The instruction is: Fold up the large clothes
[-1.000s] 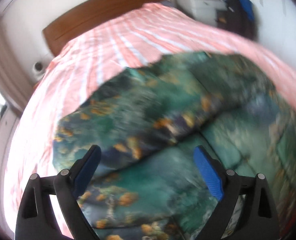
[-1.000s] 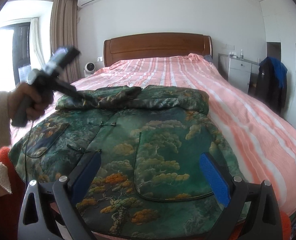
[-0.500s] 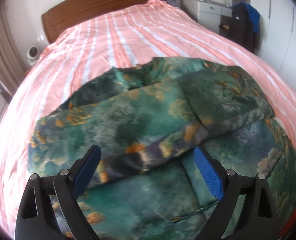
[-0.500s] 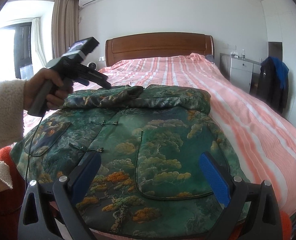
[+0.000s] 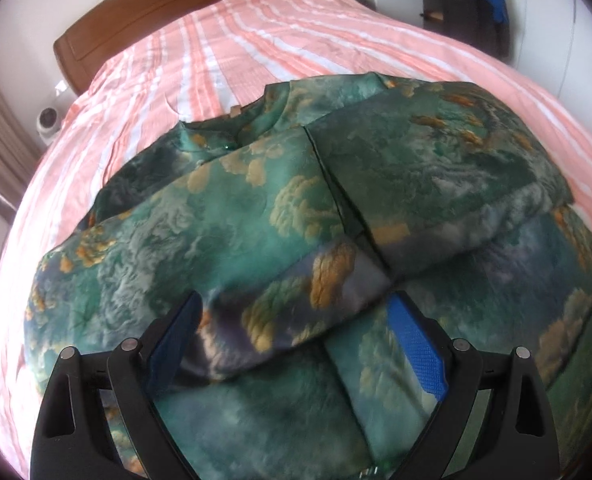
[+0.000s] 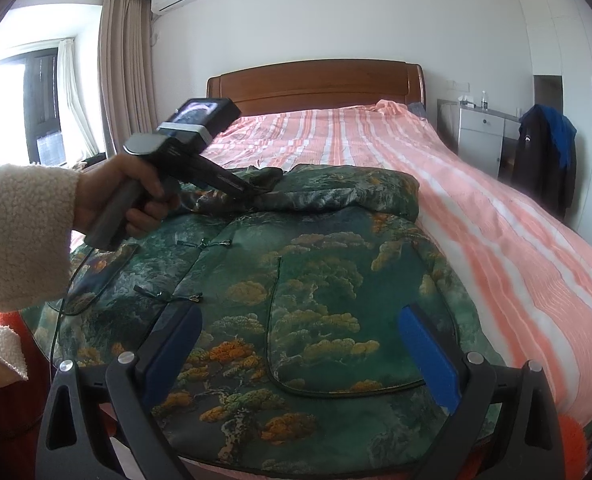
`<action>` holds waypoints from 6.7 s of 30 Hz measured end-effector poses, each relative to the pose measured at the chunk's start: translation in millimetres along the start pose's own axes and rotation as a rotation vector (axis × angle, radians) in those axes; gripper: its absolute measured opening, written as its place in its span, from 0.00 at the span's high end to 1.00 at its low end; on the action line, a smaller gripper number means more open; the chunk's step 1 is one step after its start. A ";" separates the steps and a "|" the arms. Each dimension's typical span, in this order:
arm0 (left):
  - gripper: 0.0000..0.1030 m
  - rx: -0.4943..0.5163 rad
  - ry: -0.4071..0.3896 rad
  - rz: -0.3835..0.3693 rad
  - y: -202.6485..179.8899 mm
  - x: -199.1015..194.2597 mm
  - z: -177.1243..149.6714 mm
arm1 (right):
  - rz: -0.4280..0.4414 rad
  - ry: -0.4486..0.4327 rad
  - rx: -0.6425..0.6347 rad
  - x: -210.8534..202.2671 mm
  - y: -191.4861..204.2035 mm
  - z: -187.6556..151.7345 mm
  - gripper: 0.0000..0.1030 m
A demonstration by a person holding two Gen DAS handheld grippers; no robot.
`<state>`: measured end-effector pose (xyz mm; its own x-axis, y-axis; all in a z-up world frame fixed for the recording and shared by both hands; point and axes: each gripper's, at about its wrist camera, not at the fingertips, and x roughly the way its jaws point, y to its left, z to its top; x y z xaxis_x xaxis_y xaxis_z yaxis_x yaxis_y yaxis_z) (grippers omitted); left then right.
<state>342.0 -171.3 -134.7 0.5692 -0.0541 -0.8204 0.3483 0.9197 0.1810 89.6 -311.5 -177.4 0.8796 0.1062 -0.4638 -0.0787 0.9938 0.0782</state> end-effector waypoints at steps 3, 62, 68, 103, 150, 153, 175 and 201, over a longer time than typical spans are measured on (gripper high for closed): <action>0.08 -0.023 -0.010 0.011 -0.6 4.3 5.9 | -0.001 0.005 0.000 1.2 0.3 -0.2 0.05; 0.08 -0.059 -0.028 -0.183 34.0 -108.5 -94.8 | -0.009 0.017 -0.028 4.7 7.4 -1.5 0.05; 0.08 -0.071 -0.023 -0.166 27.8 -119.5 -121.9 | -0.010 0.021 -0.046 5.7 11.2 -2.4 0.05; 0.08 -0.135 0.028 -0.122 28.1 -102.1 -134.5 | -0.003 0.048 -0.041 12.0 11.8 -4.8 0.05; 0.00 -0.259 -0.197 1.017 278.9 -319.0 -121.6 | -0.001 0.036 -0.049 8.6 15.9 -3.3 0.05; 0.00 -0.154 -0.034 0.947 275.2 -284.0 -150.6 | -0.006 0.046 -0.050 11.6 16.9 -3.0 0.05; 0.01 -0.609 -0.203 0.188 181.8 -132.5 -236.6 | -0.063 0.118 -0.146 30.5 37.1 -15.0 0.05; 0.01 -0.585 -0.194 0.223 167.3 -139.0 -240.3 | -0.052 0.110 -0.148 28.4 38.4 -15.0 0.05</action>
<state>142.2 83.6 -120.7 0.7243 0.1440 -0.6743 -0.2256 0.9736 -0.0344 104.5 -269.8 -200.8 0.8281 0.0494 -0.5584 -0.1101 0.9910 -0.0756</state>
